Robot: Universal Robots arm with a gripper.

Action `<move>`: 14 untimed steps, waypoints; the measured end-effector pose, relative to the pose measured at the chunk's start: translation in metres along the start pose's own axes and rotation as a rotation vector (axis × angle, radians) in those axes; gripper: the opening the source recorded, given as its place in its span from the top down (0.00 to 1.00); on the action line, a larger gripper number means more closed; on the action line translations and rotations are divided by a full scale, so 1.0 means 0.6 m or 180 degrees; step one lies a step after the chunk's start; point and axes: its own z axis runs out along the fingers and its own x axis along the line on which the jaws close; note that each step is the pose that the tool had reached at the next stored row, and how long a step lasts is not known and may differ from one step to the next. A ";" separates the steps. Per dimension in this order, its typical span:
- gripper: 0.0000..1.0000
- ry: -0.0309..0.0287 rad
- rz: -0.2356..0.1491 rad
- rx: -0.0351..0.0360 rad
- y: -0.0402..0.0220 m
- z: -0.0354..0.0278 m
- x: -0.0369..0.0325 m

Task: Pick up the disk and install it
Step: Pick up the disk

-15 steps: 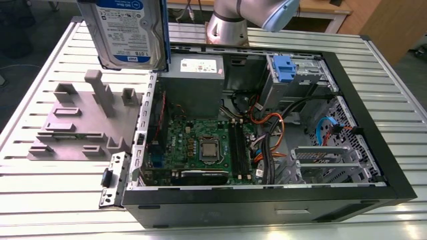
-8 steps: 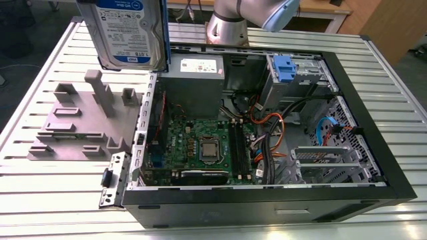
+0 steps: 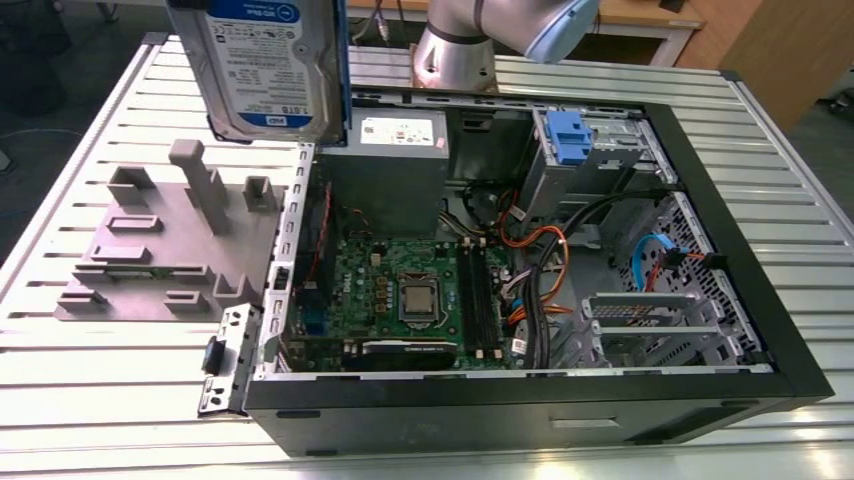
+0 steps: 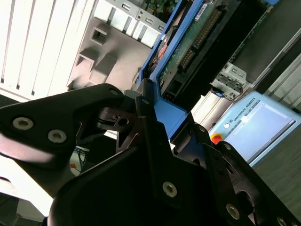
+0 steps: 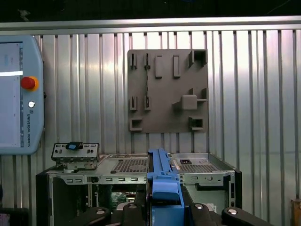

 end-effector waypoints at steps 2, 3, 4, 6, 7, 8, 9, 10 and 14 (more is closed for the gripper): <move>0.64 0.0000 0.0000 0.0000 -0.014 0.000 -0.001; 0.64 0.0000 0.0000 0.0000 -0.021 0.000 -0.001; 0.64 0.0000 0.0000 0.0000 -0.028 0.000 -0.001; 0.64 0.0000 0.0000 0.0000 -0.040 0.001 -0.001; 0.64 0.0000 0.0000 0.0000 -0.046 0.001 -0.002; 0.64 0.0000 0.0000 0.0000 -0.059 0.001 -0.002; 0.64 0.0000 0.0000 0.0000 -0.064 0.001 -0.002; 0.64 0.0000 0.0000 0.0000 -0.069 0.001 -0.003; 0.64 0.0000 0.0000 0.0000 -0.086 0.001 -0.003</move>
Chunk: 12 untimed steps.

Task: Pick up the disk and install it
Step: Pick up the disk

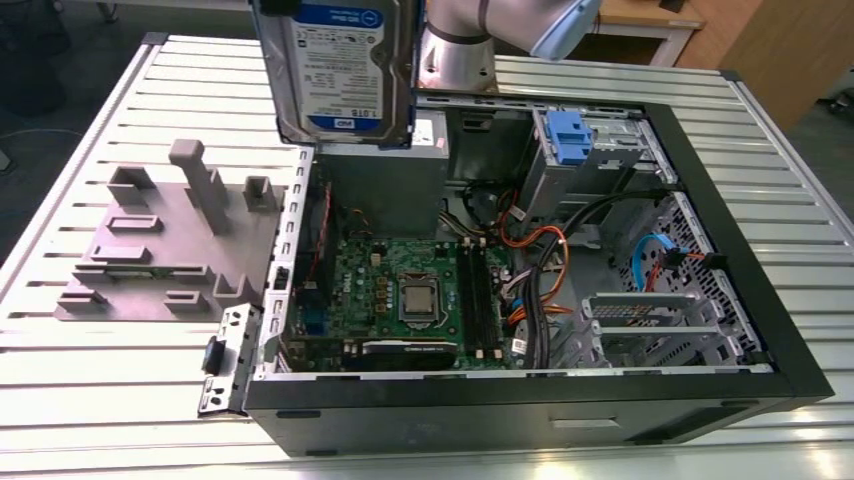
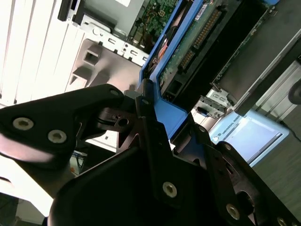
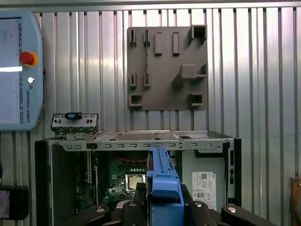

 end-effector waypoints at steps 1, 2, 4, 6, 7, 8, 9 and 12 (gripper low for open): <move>0.64 0.0000 0.0000 0.0000 -0.004 0.000 0.000; 0.64 0.0000 0.0000 0.0000 -0.008 0.000 0.000; 0.64 0.0000 0.0000 0.0000 -0.015 0.000 -0.001; 0.64 0.0000 0.0000 0.0000 -0.021 0.000 -0.001; 0.64 0.0000 0.0000 0.0000 -0.024 0.000 -0.001; 0.64 0.0000 0.0000 0.0000 -0.027 0.000 -0.001; 0.64 0.0000 0.0000 0.0000 -0.030 0.001 -0.001; 0.64 0.0000 0.0000 0.0000 -0.037 0.001 -0.001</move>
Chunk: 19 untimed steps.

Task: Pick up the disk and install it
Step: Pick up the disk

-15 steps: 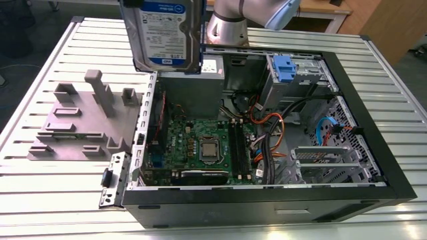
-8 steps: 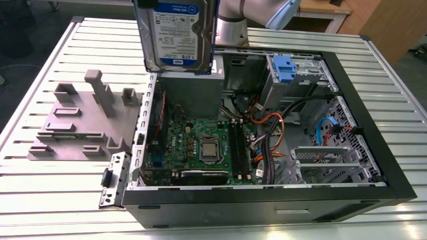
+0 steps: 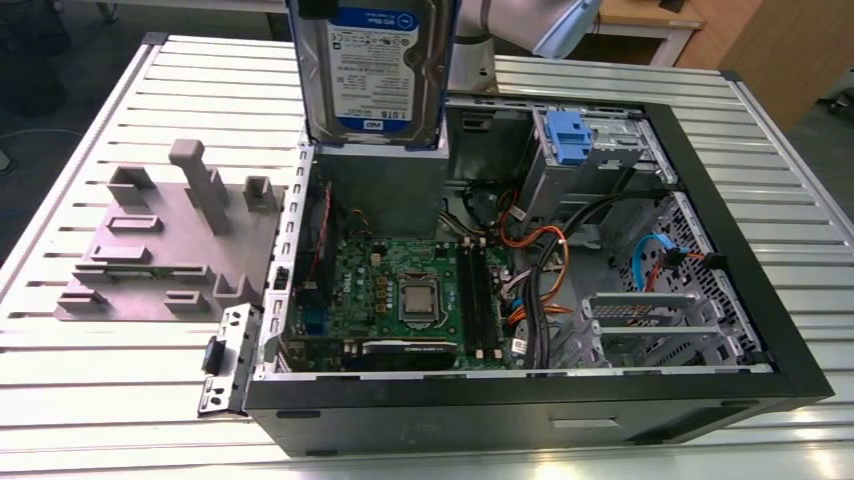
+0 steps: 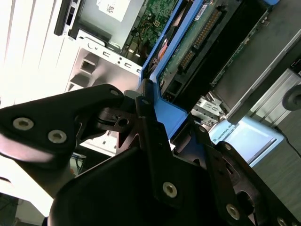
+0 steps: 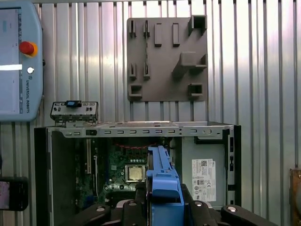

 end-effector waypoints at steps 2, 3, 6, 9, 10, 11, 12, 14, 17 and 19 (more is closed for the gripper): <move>0.64 0.0000 0.0000 0.0000 -0.005 0.000 0.000; 0.64 0.0000 0.0000 0.0000 -0.007 0.000 0.000; 0.64 0.0000 0.0000 0.0000 -0.014 0.000 -0.001; 0.64 0.0000 0.0000 0.0000 -0.021 0.001 -0.001; 0.64 0.0000 0.0000 0.0000 -0.025 0.001 -0.001; 0.64 0.0000 0.0000 0.0000 -0.030 0.001 -0.001; 0.64 0.0000 0.0000 0.0000 -0.034 0.001 -0.001; 0.64 0.0000 0.0000 0.0000 -0.042 0.002 -0.002; 0.64 0.0000 0.0000 0.0000 -0.052 0.002 -0.002; 0.64 0.0000 0.0000 0.0000 -0.055 0.002 -0.002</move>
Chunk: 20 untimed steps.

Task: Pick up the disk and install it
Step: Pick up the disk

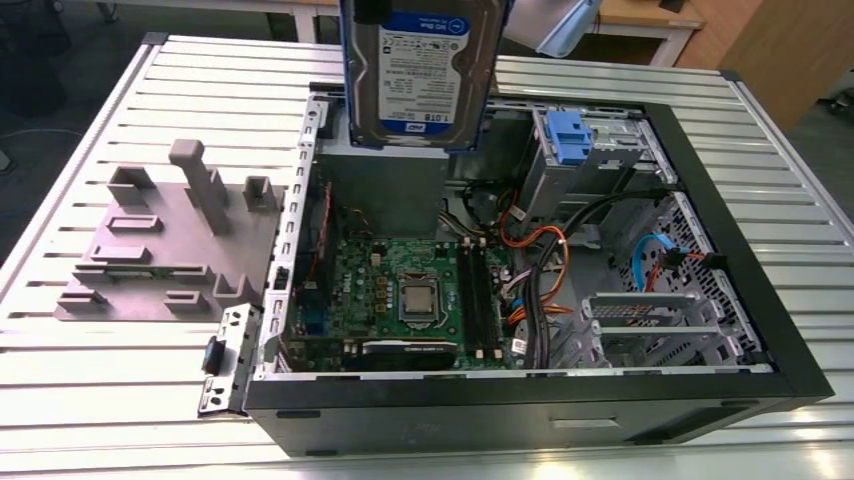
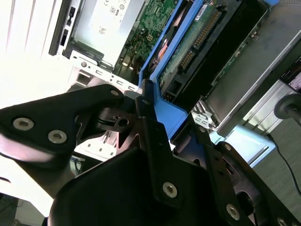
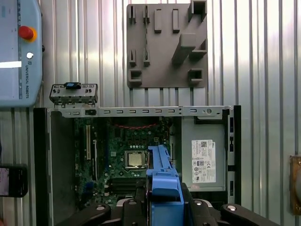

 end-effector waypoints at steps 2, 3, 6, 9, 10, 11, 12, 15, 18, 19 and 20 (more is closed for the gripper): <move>0.64 0.0000 0.0000 0.0000 0.000 0.000 0.000; 0.64 0.0000 0.0000 0.0000 0.000 0.000 0.000; 0.64 0.0000 0.0000 0.0000 0.000 0.000 0.000; 0.64 0.0000 0.0000 0.0000 -0.001 0.000 0.000; 0.64 0.0000 0.0000 0.0000 -0.001 0.000 0.000; 0.64 0.0000 0.0000 0.0000 -0.001 0.000 0.000; 0.64 0.0000 0.0000 0.0000 -0.001 0.000 0.000; 0.64 0.0000 0.0000 0.0000 -0.005 0.000 0.001; 0.64 0.0000 0.0000 0.0000 -0.014 0.000 0.003; 0.64 0.0000 0.0000 0.0000 -0.019 0.001 0.003; 0.64 0.0000 0.0000 0.0000 -0.024 0.001 0.003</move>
